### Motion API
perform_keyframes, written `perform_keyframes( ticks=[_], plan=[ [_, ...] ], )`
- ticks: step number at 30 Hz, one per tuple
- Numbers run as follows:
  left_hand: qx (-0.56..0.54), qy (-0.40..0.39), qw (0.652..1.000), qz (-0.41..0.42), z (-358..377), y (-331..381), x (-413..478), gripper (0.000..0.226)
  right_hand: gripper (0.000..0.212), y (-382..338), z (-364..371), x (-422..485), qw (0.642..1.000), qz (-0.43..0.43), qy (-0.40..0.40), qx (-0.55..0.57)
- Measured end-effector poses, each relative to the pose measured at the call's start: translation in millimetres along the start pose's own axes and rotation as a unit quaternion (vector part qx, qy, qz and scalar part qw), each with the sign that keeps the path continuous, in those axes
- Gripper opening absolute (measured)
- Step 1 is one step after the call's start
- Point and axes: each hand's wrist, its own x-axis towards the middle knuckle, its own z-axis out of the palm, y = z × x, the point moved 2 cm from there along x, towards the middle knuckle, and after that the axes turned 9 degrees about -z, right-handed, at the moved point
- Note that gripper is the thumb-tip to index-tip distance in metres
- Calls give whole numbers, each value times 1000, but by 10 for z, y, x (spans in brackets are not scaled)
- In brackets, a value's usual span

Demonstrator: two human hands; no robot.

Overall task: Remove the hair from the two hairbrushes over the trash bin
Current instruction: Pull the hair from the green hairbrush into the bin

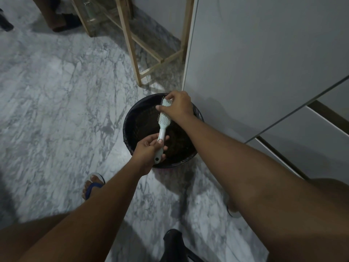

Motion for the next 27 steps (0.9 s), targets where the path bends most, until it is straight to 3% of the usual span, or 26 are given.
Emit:
perform_keyframes(
  ticks=[3, 7, 11, 14, 18, 20, 23, 27],
  plan=[
    [13, -2, 1000, 3, -29, 7, -8, 26, 26, 13, -60, 63, 1000, 19, 12, 13],
    [10, -3, 1000, 6, -72, 3, -15, 28, 20, 102, -83, 116, 999, 29, 30, 18],
    [-29, 6, 1000, -5, -102, -2, -4, 29, 17, 193, -108, 71, 968, 125, 84, 200],
    [-41, 19, 999, -9, -140, -11, 9, 30, 19, 190, -46, -121, 940, 163, -11, 299],
    [-41, 12, 999, -11, -129, -4, 13, 32, 46, 170, 33, -281, 937, 89, -128, 314],
    [-42, 7, 999, -14, -118, -6, 8, 31, 45, 175, 20, -252, 951, 68, -114, 281],
    [-43, 4, 999, -12, -111, 10, -3, 31, 22, 195, -26, -196, 965, 75, -67, 241],
    [-66, 13, 998, -6, -125, 60, 0, 31, 19, 289, -49, -209, 949, 146, 15, 279]
  ],
)
